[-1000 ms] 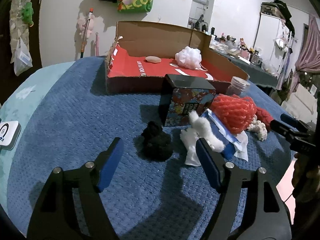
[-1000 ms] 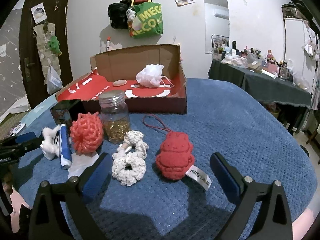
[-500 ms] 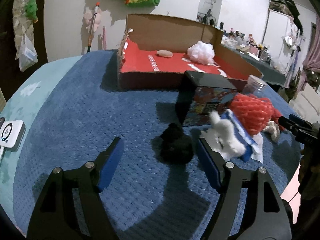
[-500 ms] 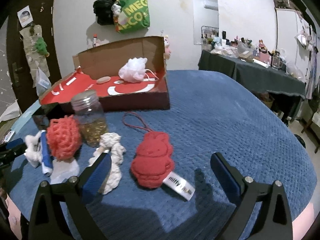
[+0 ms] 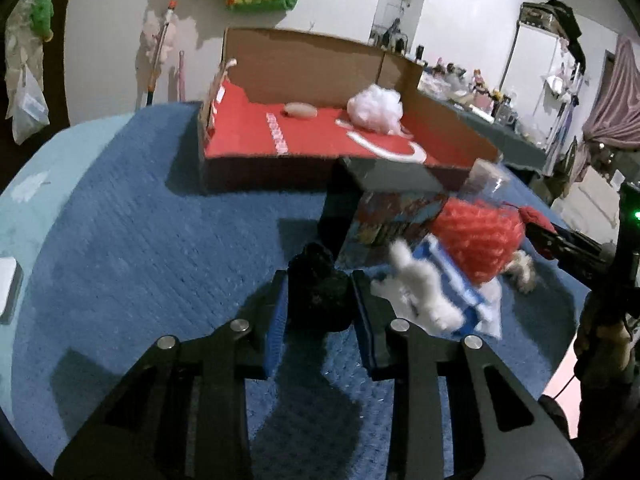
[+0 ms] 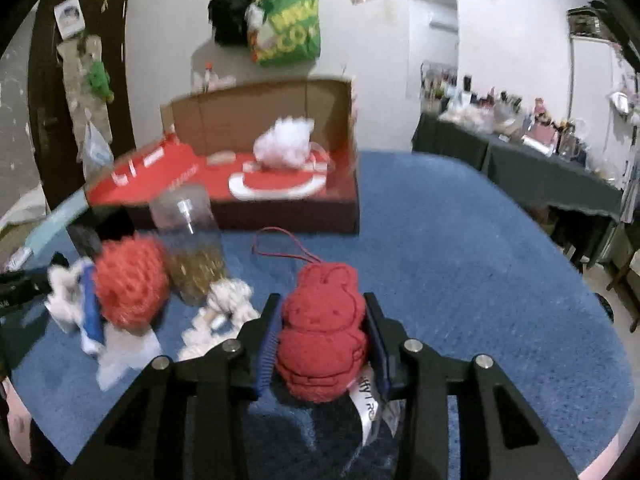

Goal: Organize soft objects

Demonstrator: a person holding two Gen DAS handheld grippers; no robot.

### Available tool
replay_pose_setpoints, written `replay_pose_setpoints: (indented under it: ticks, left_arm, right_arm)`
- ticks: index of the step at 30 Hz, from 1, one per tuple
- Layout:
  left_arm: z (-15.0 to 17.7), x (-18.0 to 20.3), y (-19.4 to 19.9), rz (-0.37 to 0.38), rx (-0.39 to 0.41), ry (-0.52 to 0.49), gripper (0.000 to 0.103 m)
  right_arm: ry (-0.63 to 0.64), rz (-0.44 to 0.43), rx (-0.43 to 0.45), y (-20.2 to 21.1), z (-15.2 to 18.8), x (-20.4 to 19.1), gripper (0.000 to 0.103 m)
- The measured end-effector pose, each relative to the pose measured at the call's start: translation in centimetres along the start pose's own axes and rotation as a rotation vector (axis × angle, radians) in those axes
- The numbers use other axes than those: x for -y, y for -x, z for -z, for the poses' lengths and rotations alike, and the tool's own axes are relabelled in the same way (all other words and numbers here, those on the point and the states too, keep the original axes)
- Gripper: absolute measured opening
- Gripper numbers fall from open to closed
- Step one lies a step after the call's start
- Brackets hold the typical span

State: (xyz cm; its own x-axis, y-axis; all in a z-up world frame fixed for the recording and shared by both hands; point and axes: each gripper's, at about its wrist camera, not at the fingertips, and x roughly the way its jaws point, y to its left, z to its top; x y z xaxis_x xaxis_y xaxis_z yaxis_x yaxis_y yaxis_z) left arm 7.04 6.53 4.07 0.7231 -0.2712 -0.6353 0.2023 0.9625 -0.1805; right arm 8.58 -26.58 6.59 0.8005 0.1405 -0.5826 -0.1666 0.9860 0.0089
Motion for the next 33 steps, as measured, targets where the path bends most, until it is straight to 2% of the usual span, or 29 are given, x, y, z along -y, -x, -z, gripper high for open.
replay_pose_setpoints:
  ticks: [7,19,24,33]
  left_arm:
    - [-1.0,1.9,2.0,0.024,0.059,-0.045,0.029]
    - [-0.9,6.1,2.5,0.152,0.057,-0.108,0.029]
    - [-0.6,7.3,1.4,0.173,0.026,-0.119,0.029]
    - [-0.4,6.8,1.1,0.18,0.005,-0.096,0.029]
  right_arm:
    - [-0.036,-0.073,0.071,2.6,-1.2,-0.8,0.042]
    - [-0.013,-0.183,0.084,3.3,-0.3,-5.1,0.042]
    - [-0.001,-0.2,0.059,2.7,0.3,-6.0,0.042]
    - [-0.014,-0.194,0.04,2.6,0.7,-5.6,0.042]
